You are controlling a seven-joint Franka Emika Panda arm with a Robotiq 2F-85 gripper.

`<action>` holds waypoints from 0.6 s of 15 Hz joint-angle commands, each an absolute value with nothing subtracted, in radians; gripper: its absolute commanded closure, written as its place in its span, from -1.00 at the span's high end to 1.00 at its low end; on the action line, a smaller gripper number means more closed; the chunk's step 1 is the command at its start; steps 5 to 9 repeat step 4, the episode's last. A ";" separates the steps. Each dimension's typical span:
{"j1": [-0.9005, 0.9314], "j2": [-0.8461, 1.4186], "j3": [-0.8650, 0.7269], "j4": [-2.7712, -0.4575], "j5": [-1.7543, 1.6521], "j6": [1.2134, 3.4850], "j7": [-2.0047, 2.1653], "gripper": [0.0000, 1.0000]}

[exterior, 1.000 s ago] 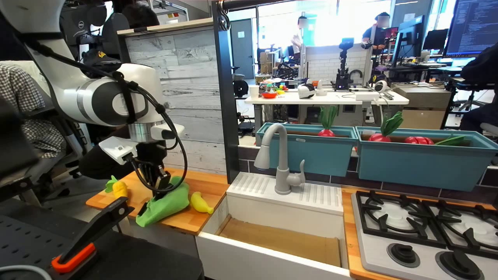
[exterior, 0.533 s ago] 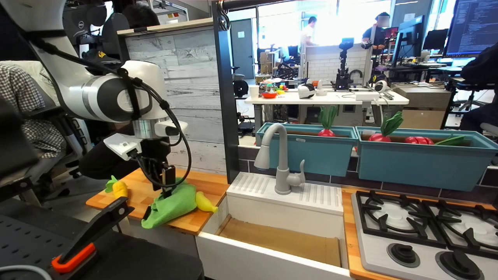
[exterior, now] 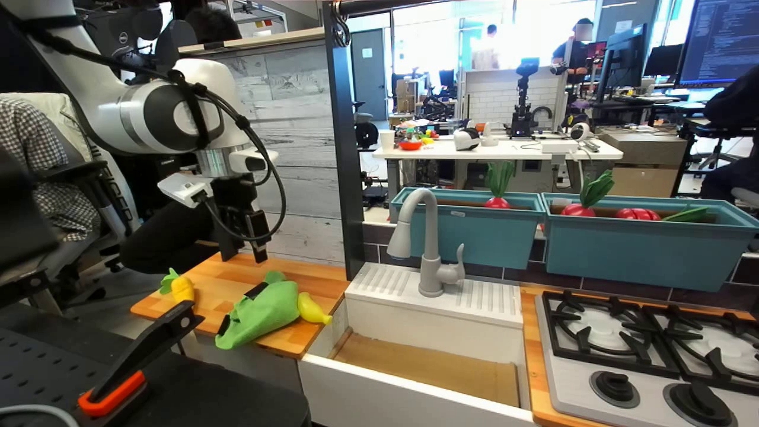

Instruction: Move the green towel to the right

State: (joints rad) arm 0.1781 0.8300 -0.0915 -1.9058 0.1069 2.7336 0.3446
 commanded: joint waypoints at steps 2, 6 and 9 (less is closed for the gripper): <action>0.190 0.799 -0.088 -1.906 0.100 2.716 0.354 1.00; 0.194 0.783 -0.087 -1.910 0.099 2.703 0.357 1.00; 0.194 0.783 -0.087 -1.910 0.099 2.703 0.357 1.00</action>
